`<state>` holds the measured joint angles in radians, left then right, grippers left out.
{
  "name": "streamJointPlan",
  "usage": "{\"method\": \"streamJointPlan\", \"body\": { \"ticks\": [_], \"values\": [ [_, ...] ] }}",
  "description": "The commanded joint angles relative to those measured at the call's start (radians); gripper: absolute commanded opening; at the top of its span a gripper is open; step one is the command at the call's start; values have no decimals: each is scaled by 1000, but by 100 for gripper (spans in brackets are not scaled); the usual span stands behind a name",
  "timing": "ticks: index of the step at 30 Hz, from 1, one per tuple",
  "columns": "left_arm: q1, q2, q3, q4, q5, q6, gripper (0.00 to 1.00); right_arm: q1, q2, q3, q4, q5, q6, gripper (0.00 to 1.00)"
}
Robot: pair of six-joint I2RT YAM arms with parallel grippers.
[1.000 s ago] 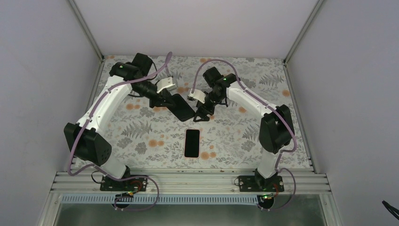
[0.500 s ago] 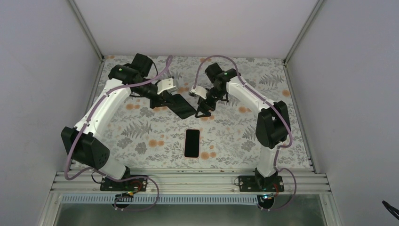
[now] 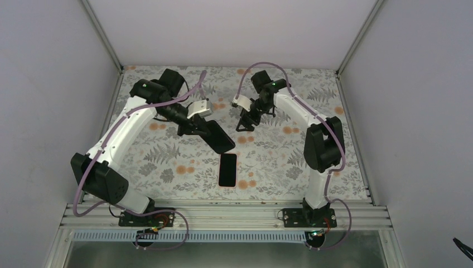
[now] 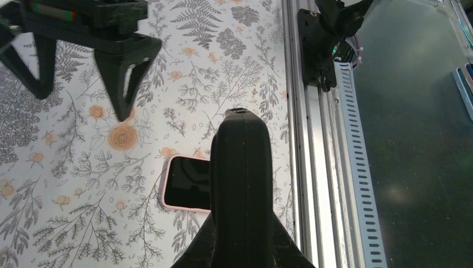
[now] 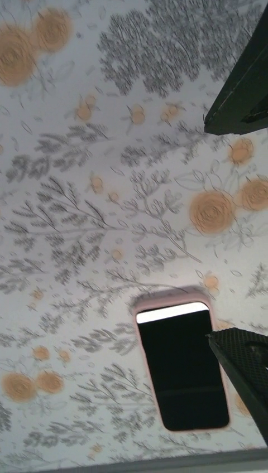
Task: Take the phone out of the phone case
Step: Remove the phone case from the phone.
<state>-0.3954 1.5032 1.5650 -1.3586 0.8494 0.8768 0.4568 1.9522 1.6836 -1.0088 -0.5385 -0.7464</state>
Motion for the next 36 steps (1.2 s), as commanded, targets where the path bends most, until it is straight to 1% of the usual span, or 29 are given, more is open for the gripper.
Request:
{"method": "streamJointPlan", "body": {
  "ticks": [1, 5, 11, 15, 17, 20, 24, 36],
  "values": [
    [17, -13, 26, 1, 57, 32, 2, 4, -118, -100, -28, -41, -53, 86],
    [34, 6, 37, 2, 68, 39, 2, 3, -245, -214, -17, -118, -56, 85],
    [39, 33, 33, 1, 88, 52, 2, 5, -343, -331, 12, -218, -46, 84],
    [40, 53, 42, 1, 96, 53, 2, 12, -333, -334, 13, -255, -33, 81],
    [40, 68, 44, 2, 104, 57, 2, 16, -329, -343, 49, -257, -6, 78],
    [40, 79, 45, 1, 111, 61, 2, 17, -331, -343, 68, -263, 9, 77],
    [40, 91, 47, 1, 118, 65, 2, 17, -315, -319, 42, -283, -1, 74],
    [40, 86, 38, 1, 121, 66, 2, 32, -297, -309, 7, -296, -25, 75]
  ]
}}
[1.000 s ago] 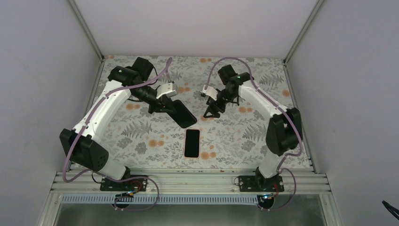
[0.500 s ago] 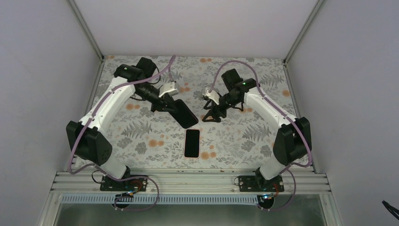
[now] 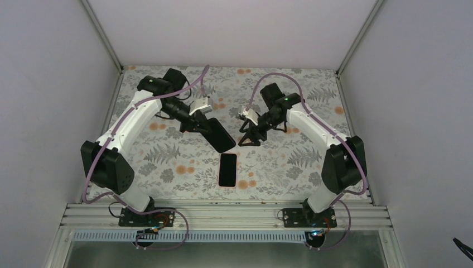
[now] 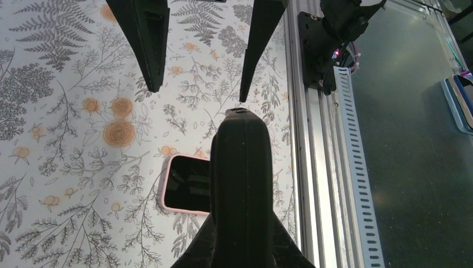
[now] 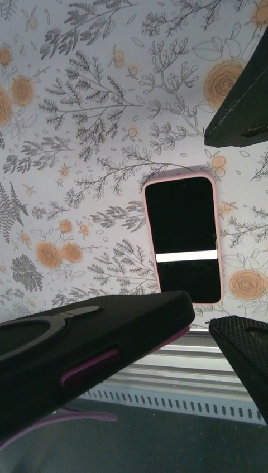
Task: Take the phone out of the phone case
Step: Remove the phone case from the phone.
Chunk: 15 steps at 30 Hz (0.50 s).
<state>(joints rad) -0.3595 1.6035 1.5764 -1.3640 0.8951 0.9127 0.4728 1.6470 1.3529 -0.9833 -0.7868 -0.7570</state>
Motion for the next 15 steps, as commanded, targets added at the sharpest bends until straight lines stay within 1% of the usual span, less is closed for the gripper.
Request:
{"method": "streamJointPlan", "body": {
  "ticks": [1, 4, 9, 15],
  "values": [
    [4, -16, 27, 6, 74, 29, 2, 18, 9, 25, -20, -54, -16, 75],
    [4, -16, 27, 6, 73, 27, 2, 27, 43, 37, -38, -65, -22, 75],
    [4, -19, 25, 6, 70, 27, 2, 39, 56, 51, -60, -64, -32, 75],
    [4, -20, 26, 6, 76, 27, 2, 40, 40, 45, 2, -28, 14, 74]
  ]
}}
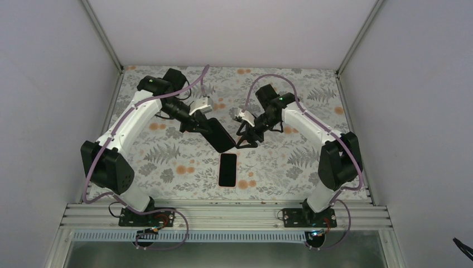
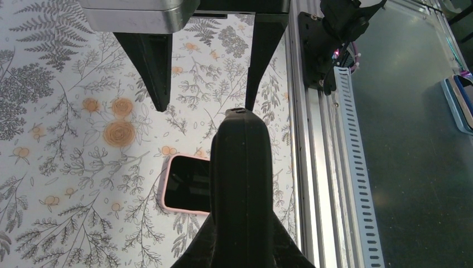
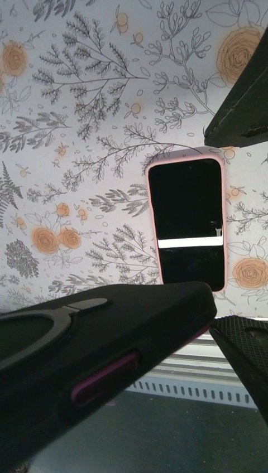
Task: Take the phone out of the phone case
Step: Remove the phone case from the phone.
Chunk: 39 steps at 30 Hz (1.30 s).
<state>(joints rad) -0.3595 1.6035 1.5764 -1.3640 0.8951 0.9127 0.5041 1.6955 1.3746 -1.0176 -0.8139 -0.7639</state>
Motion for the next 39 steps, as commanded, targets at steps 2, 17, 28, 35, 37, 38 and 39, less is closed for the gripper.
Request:
{"method": "streamJointPlan", "body": {
  "ticks": [2, 17, 28, 35, 37, 38, 39],
  "values": [
    [5, -23, 21, 6, 74, 28, 2, 8, -8, 24, 44, 13, 22, 74],
    [4, -44, -1, 6, 114, 32, 2, -3, 13, 103, 146, 97, 112, 74],
    [2, -28, 86, 6, 210, 32, 2, 16, 39, 124, 292, 208, 202, 76],
    [2, -36, 122, 6, 279, 60, 2, 18, 28, 111, 349, 238, 206, 81],
    [3, -31, 121, 6, 297, 69, 2, 17, 18, 101, 357, 200, 202, 83],
    [2, -29, 118, 6, 305, 75, 2, 18, 12, 99, 363, 176, 200, 84],
    [3, -23, 114, 6, 312, 81, 2, 17, 7, 99, 364, 146, 196, 86]
  ]
}}
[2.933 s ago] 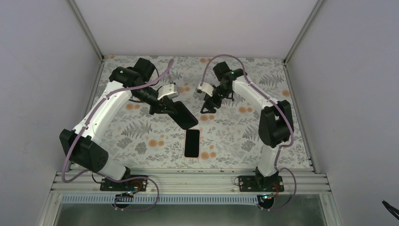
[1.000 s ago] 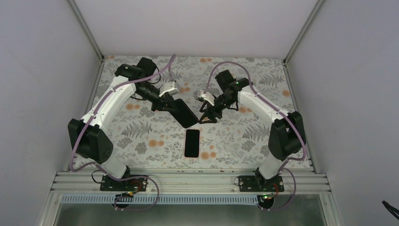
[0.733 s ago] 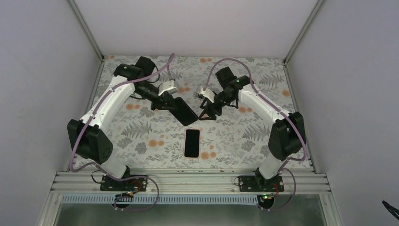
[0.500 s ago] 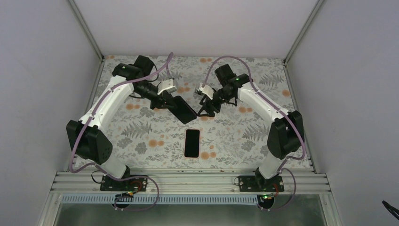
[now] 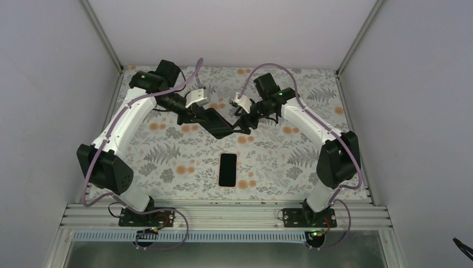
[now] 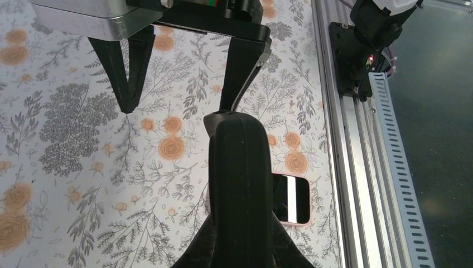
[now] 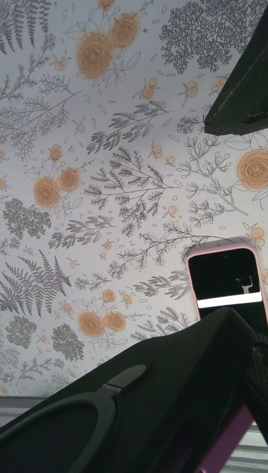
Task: Take the phone out of the phone case
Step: Remove the phone case from the phone.
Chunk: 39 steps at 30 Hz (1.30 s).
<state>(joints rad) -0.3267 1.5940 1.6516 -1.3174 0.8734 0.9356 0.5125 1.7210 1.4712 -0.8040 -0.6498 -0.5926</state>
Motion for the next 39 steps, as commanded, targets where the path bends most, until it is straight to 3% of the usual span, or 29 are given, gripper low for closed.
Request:
{"method": "streamJointPlan", "body": {
  "ticks": [1, 7, 17, 20, 23, 26, 39],
  "values": [
    [-30, -9, 37, -40, 338, 64, 2, 10, -22, 6, 147, -55, 17, 87],
    [-13, 45, 84, -40, 312, 73, 2, 9, 31, 135, -28, -322, -105, 90],
    [62, 209, 341, -32, 354, 21, 2, 11, 148, 271, -286, -583, -308, 84],
    [76, 237, 379, 54, 314, -58, 2, 20, 186, 329, -376, -635, -365, 84],
    [80, 212, 343, 241, 233, -200, 2, 33, 230, 399, -471, -677, -410, 86],
    [80, 167, 281, 363, 249, -266, 2, 46, 248, 429, -475, -703, -394, 86],
    [70, 123, 217, 397, 265, -266, 2, 85, 311, 592, -410, -775, -181, 89]
  ]
}}
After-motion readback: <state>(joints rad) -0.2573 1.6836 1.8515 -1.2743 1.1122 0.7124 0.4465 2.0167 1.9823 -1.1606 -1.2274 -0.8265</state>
